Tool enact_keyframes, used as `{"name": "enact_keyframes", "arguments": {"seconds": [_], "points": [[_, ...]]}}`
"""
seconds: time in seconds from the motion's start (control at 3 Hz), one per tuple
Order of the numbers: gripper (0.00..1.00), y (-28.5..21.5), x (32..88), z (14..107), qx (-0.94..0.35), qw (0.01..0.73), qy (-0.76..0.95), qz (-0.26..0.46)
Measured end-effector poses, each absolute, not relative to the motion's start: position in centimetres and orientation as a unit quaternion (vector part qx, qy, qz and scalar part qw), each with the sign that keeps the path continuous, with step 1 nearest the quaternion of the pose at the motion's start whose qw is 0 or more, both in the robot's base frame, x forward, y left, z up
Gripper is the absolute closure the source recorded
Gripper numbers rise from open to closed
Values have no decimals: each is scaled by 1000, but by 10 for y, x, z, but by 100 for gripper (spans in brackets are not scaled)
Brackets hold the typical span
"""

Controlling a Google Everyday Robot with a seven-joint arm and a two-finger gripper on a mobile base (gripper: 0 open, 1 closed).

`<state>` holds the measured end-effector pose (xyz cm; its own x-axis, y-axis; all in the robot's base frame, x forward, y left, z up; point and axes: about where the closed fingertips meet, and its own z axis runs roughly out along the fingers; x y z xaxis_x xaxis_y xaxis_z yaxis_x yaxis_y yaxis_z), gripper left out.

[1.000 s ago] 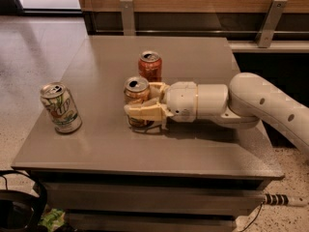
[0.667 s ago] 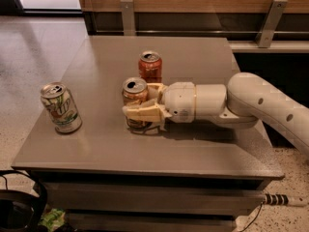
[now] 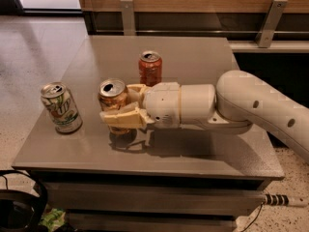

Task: Move orange can near 7up can

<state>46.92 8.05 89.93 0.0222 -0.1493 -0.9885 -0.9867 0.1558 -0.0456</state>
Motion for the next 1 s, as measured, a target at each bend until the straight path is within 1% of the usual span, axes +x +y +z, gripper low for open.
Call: {"name": "enact_keyframes", "arguments": {"seconds": [0.33, 0.67, 1.0], "points": [[100, 98, 459, 904, -508, 505, 562, 413], [100, 112, 460, 895, -508, 500, 558, 425], [100, 112, 467, 885, -501, 504, 553, 434]]}}
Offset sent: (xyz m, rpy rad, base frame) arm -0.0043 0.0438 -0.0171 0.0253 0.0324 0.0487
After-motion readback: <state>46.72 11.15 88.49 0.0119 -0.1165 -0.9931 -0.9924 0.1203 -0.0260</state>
